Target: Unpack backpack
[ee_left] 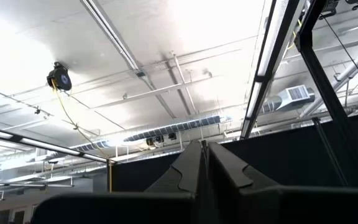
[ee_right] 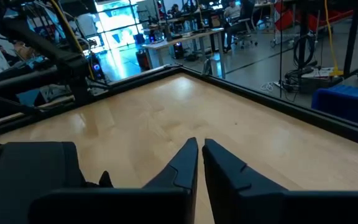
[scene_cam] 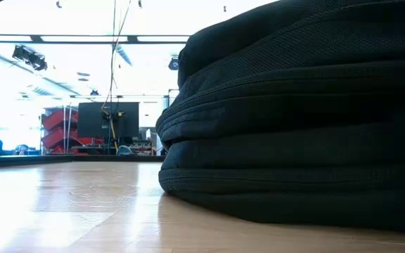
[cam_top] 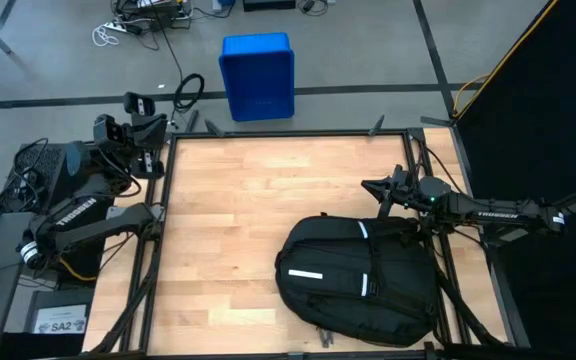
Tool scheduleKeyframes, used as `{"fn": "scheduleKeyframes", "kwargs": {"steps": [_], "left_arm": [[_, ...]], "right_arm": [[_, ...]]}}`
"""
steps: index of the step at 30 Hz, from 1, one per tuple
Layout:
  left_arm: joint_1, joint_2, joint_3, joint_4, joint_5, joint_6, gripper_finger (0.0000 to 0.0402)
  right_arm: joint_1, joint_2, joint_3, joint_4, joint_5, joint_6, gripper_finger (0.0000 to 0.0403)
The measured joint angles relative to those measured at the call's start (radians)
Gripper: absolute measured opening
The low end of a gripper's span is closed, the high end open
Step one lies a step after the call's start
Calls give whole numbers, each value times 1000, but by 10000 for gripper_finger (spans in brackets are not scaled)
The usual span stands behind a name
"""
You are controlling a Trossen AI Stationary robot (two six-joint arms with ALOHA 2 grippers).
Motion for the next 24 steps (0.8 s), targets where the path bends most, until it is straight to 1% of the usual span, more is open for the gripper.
{"fn": "scheduleKeyframes", "kwargs": {"steps": [24], "left_arm": [[0,0,0,0,0,0,1]], "right_arm": [[0,0,0,0,0,0,4]]}}
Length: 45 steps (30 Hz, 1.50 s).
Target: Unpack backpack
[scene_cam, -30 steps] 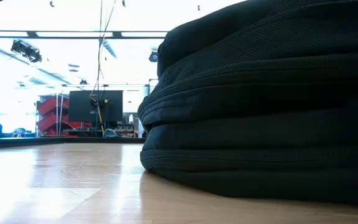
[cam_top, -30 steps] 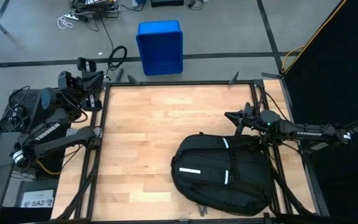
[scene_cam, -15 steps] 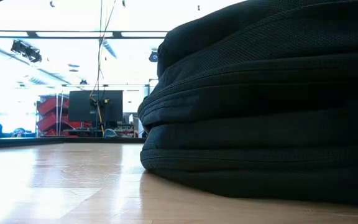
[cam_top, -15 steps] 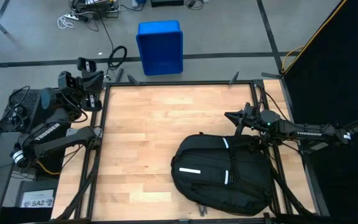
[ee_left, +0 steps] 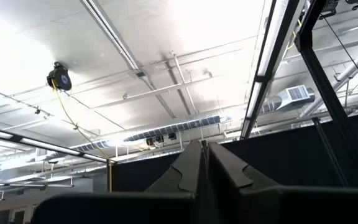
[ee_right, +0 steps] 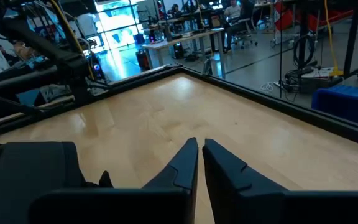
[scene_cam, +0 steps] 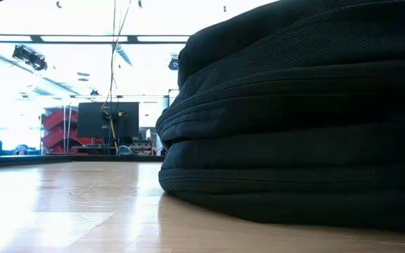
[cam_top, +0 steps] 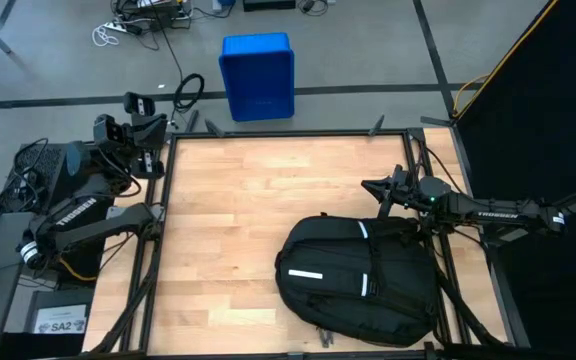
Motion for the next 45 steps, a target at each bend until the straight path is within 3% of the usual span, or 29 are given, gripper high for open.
{"fn": "scheduleKeyframes", "kwargs": {"steps": [39,45], "left_arm": [[0,0,0,0,0,-1,1],[0,-1,0,-4,6,-88,1]], "right_arm": [[0,0,0,0,0,0,1],[0,0,0,0,0,0,6]]}}
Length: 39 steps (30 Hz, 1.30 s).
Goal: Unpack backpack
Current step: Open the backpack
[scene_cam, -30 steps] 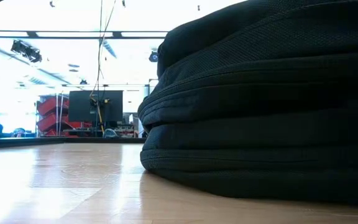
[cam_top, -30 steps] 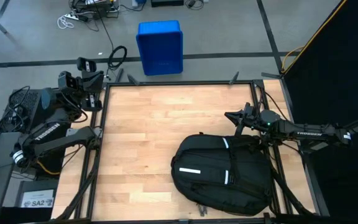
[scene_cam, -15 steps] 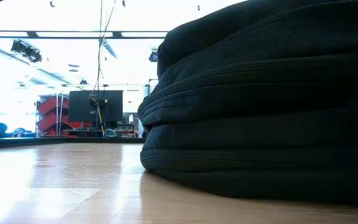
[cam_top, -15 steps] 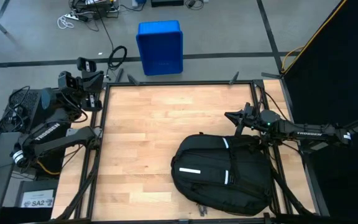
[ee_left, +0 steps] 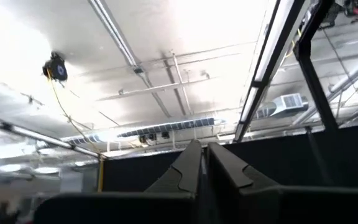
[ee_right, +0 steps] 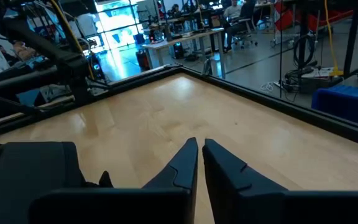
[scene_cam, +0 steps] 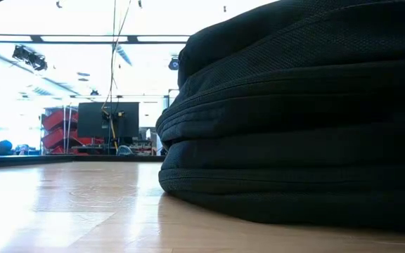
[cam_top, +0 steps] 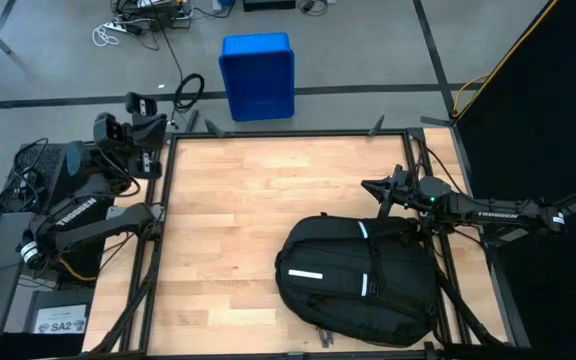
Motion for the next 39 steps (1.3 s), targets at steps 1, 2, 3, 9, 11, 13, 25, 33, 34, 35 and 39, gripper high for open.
{"fn": "scheduleKeyframes", "kwargs": {"steps": [1,2,3,9,11,13,25,33,34,35,39], "left_arm": [[0,0,0,0,3,-9,1],[0,0,0,-10,4,-22,1],[-4,0,0,-37,12,-41,1],[-60,53,0,-388,20,-81,1],[-84,81,-2,-479,13,-28,1],[-110,108,-1,-532,-15,12,1],[-318,276,203,-984,-387,336,1],[-534,426,429,-1301,-655,415,1],[-561,446,441,-1306,-652,414,1],[-591,464,456,-1307,-646,414,1],[-729,541,513,-1319,-666,450,1]], "right_arm": [[0,0,0,0,0,0,6],[0,0,0,0,0,0,6],[0,0,0,0,0,0,6],[0,0,0,0,0,0,1],[0,0,0,0,0,0,0],[0,0,0,0,0,0,0],[0,0,0,0,0,0,1],[0,0,0,0,0,0,6],[0,0,0,0,0,0,6],[0,0,0,0,0,0,5],[0,0,0,0,0,0,2]]}}
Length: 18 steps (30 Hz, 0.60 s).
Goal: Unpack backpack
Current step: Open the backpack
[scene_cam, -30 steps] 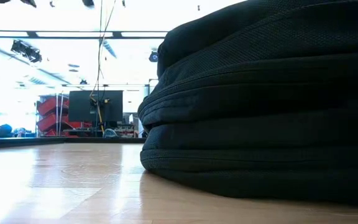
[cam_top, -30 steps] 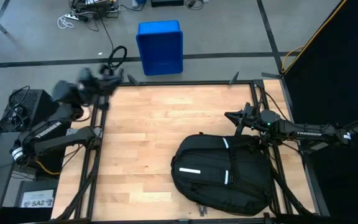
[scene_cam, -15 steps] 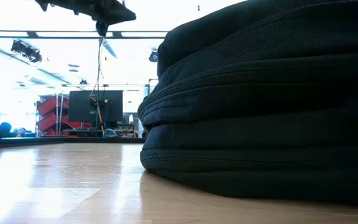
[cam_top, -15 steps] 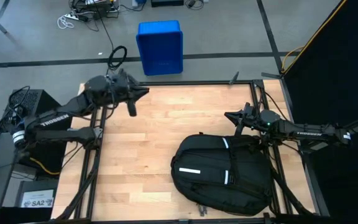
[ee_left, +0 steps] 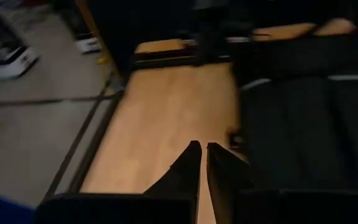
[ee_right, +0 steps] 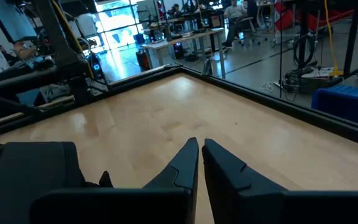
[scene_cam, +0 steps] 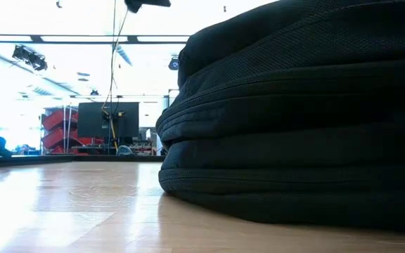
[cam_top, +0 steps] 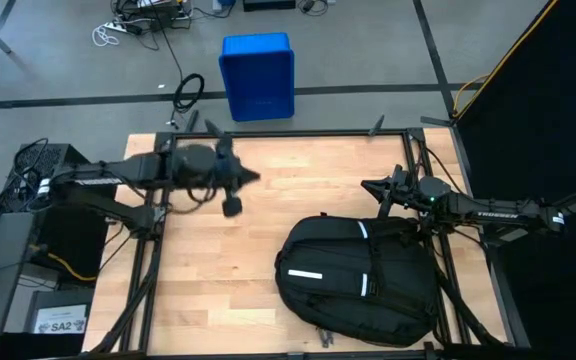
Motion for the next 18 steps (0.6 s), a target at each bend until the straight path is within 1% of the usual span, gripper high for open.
{"fn": "scheduleKeyframes", "kwargs": {"steps": [5,6,9,11,18], "left_arm": [[-149,106,48,-77,-183,8,1],[-170,125,50,-81,-202,6,1],[-215,177,51,-80,-200,1,1],[-235,212,51,-63,-178,1,1],[-259,312,51,20,-174,-2,1]], "right_arm": [[0,0,0,0,0,0,1],[0,0,0,0,0,0,2],[0,0,0,0,0,0,4],[0,0,0,0,0,0,4],[0,0,0,0,0,0,2]]}}
